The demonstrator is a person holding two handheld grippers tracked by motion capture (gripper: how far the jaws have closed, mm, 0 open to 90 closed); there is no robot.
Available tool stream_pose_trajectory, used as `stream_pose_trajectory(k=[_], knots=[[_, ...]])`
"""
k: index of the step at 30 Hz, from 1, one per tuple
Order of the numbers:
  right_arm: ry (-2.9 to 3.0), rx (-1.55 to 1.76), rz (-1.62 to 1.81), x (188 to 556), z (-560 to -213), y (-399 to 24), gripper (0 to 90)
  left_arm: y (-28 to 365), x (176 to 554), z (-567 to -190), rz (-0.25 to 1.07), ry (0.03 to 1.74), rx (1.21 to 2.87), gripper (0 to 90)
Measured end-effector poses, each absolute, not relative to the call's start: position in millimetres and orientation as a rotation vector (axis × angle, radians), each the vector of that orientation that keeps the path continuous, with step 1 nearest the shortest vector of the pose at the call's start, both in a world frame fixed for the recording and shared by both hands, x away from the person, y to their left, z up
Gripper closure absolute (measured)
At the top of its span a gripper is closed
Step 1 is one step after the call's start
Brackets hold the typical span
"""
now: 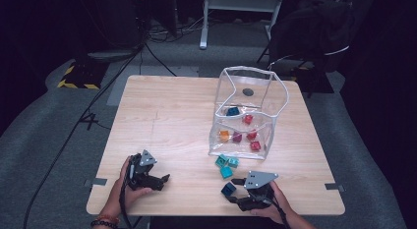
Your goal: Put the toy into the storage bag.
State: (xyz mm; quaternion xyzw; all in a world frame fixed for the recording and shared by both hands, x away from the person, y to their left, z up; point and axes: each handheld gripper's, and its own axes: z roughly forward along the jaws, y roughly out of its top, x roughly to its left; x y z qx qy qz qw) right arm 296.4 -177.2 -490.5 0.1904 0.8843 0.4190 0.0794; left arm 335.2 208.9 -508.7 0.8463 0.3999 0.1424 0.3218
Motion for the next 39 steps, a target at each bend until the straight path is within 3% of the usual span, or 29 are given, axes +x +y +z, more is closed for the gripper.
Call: stream_pose_trajectory(k=[14,19,22,39], knots=[[2.643,0.621,1.180,302,-504,-168,38.4,209,335,-509,0.374,1.049,2.223,0.5],[2.633,0.621,1.175,302,-504,-168,47.1,209,335,-509,0.373,1.050,2.223,0.5],[2.642,0.617,1.178,302,-504,-169,47.5,209,335,-509,0.374,1.050,2.223,0.5],[2.537,0.670,1.268,309,-475,-202,47.9,209,335,-509,0.373,1.050,2.223,0.5]])
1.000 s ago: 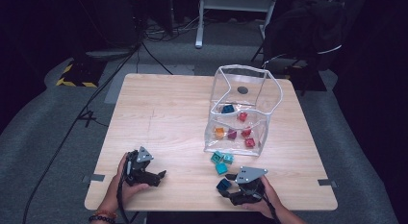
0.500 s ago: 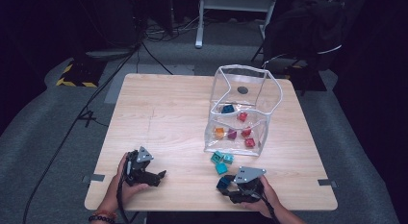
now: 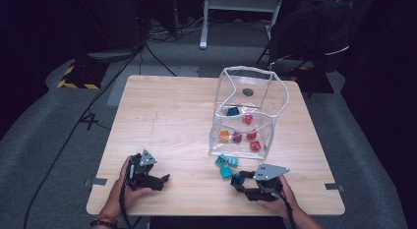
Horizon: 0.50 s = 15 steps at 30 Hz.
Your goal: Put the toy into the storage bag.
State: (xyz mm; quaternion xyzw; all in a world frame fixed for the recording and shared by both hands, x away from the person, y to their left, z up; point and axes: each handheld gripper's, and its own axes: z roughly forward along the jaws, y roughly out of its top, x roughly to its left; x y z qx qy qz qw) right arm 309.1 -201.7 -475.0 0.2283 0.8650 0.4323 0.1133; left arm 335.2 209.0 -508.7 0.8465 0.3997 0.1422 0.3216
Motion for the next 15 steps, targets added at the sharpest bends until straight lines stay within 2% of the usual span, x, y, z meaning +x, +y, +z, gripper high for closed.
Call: stream_pose_trajectory(k=[15], knots=[[2.393,0.700,1.316,314,-429,-231,47.9,209,335,-509,0.377,1.048,2.225,0.5]])
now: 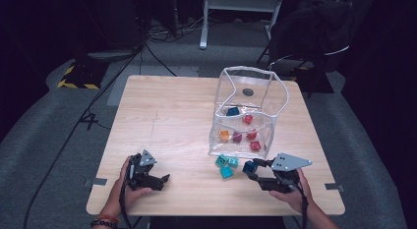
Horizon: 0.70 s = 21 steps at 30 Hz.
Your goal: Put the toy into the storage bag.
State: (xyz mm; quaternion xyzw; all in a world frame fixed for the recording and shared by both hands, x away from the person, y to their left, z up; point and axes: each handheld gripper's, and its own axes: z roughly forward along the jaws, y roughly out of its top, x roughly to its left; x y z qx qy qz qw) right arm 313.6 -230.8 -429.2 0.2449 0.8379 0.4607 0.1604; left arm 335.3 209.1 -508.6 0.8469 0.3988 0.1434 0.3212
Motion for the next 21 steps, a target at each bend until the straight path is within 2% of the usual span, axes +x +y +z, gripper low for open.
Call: stream_pose_trajectory(k=[21], knots=[[2.242,0.706,1.319,322,-368,-260,47.9,209,335,-509,0.372,1.051,2.222,0.5]])
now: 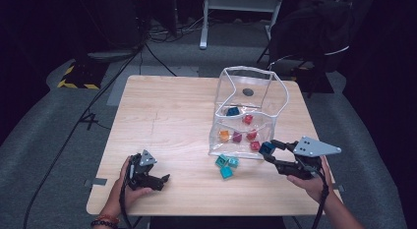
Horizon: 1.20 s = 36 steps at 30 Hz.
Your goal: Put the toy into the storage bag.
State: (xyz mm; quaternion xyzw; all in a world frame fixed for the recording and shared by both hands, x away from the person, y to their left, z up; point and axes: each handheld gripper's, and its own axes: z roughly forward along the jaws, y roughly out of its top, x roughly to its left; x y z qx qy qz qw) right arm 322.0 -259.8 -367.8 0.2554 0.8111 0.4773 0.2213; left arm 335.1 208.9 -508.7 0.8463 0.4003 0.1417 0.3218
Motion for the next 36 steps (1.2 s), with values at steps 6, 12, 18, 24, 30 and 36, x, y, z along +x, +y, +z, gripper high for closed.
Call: stream_pose_trajectory(k=[6,12,18,24,30,36], knots=[[2.188,0.720,1.340,325,-353,-265,47.9,209,335,-509,0.375,1.049,2.225,0.5],[2.140,0.711,1.357,329,-336,-266,47.9,209,335,-509,0.372,1.052,2.222,0.5],[2.104,0.710,1.367,334,-322,-266,47.9,209,335,-509,0.372,1.051,2.222,0.5],[2.060,0.713,1.383,338,-314,-267,47.9,209,335,-509,0.372,1.052,2.222,0.5],[2.040,0.716,1.383,343,-306,-265,47.9,209,335,-509,0.372,1.051,2.222,0.5],[2.031,0.716,1.377,351,-300,-262,47.9,209,335,-509,0.372,1.051,2.222,0.5]])
